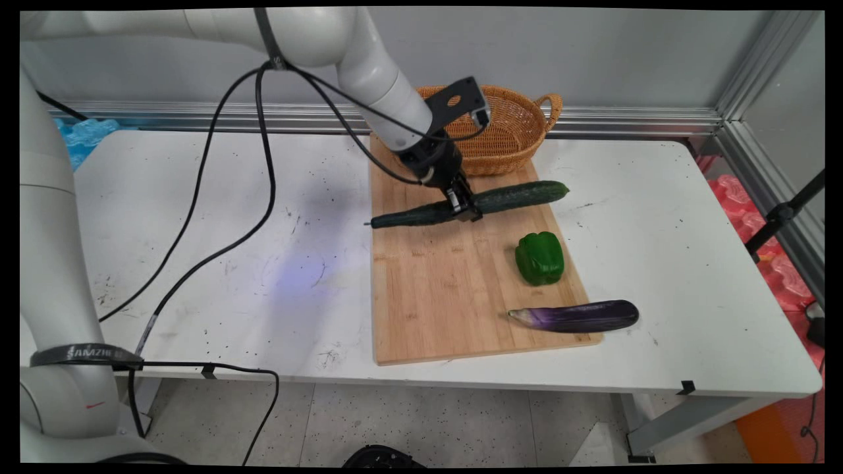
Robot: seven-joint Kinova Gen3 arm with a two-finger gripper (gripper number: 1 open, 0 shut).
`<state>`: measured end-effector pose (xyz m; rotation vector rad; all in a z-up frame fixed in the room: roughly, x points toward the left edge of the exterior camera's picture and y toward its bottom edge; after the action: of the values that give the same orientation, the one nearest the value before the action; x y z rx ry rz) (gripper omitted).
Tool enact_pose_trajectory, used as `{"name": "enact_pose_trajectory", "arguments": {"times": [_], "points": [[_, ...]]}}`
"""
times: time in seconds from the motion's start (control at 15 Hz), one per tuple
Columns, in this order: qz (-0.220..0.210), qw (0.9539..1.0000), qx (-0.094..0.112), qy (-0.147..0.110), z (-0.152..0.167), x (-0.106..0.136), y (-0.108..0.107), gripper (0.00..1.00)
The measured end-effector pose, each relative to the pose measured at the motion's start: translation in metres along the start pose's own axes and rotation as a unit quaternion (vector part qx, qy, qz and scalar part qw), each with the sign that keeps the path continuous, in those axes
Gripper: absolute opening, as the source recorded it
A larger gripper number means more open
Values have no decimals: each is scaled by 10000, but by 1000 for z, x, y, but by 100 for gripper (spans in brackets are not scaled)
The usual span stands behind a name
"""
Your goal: Place the picked object on the cutting board
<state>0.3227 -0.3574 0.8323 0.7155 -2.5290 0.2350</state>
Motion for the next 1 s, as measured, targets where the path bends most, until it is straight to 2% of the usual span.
{"name": "enact_pose_trajectory", "arguments": {"times": [1.0], "points": [[138,9998,35,111,41,-27,5,0]]}}
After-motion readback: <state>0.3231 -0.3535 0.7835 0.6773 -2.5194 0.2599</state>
